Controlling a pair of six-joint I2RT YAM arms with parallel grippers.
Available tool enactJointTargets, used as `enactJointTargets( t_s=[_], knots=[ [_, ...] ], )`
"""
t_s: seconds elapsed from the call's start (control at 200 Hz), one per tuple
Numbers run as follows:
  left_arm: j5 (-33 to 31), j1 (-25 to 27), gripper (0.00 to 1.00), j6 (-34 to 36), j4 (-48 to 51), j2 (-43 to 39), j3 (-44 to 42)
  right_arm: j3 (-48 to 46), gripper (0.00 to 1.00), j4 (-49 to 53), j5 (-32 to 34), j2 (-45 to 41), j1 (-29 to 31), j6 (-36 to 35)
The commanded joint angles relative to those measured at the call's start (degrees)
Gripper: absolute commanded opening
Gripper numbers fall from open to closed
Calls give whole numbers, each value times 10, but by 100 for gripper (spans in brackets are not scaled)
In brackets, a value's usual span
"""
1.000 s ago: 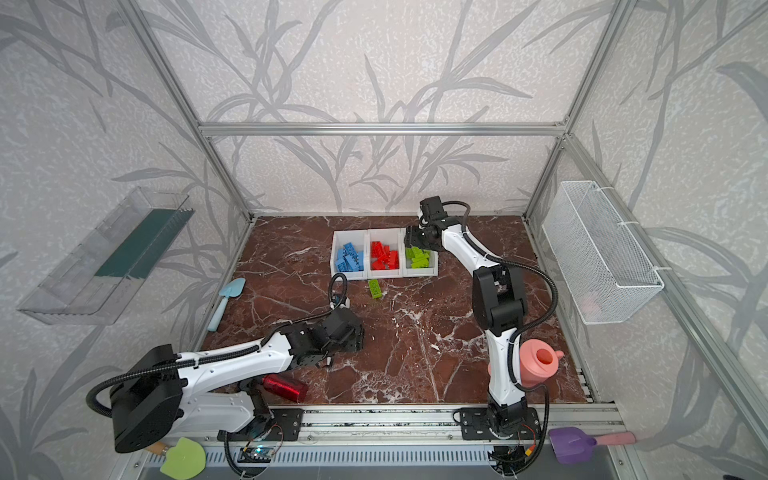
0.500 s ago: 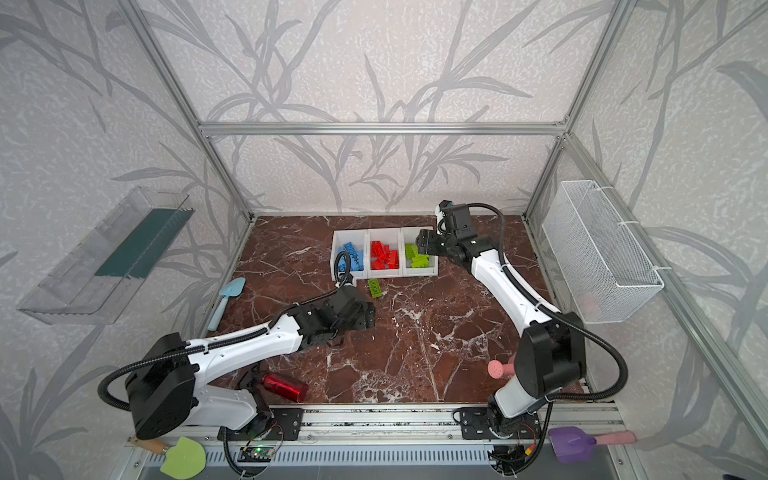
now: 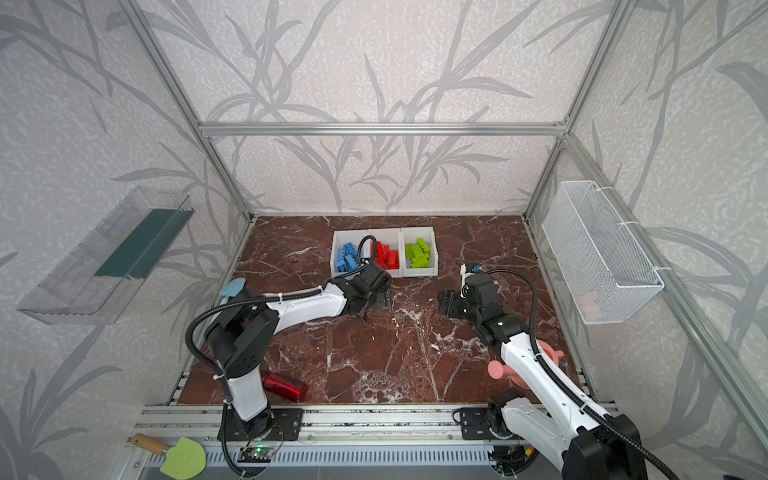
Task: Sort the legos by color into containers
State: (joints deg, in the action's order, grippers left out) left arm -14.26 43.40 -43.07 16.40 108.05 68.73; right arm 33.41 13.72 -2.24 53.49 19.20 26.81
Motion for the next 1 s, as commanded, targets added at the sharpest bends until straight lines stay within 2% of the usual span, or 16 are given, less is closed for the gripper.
enactJointTargets(
  t_s=[0.0, 0.1, 0.21, 0.41, 0.65, 0.83, 0.995],
  knots=[
    [-35, -5, 85, 3, 24, 31, 43, -40, 78, -33, 24, -44, 3, 18],
    [-42, -9, 84, 2, 33, 60, 71, -70, 78, -41, 24, -69, 3, 26],
    [-37, -12, 78, 3, 40, 88, 99, -91, 78, -56, 22, -81, 4, 32],
    [-34, -13, 52, 4, 47, 115, 121, -95, 78, -66, 18, -84, 4, 33],
    [-28, -13, 36, 4, 37, 113, 106, -107, 78, -81, 16, -85, 4, 32],
    [-19, -10, 31, -2, 26, 73, 65, -105, 78, -73, 22, -97, 4, 27],
    [-9, -1, 30, 8, 25, -6, 21, -109, 78, -72, 16, -110, 3, 28]
  ],
)
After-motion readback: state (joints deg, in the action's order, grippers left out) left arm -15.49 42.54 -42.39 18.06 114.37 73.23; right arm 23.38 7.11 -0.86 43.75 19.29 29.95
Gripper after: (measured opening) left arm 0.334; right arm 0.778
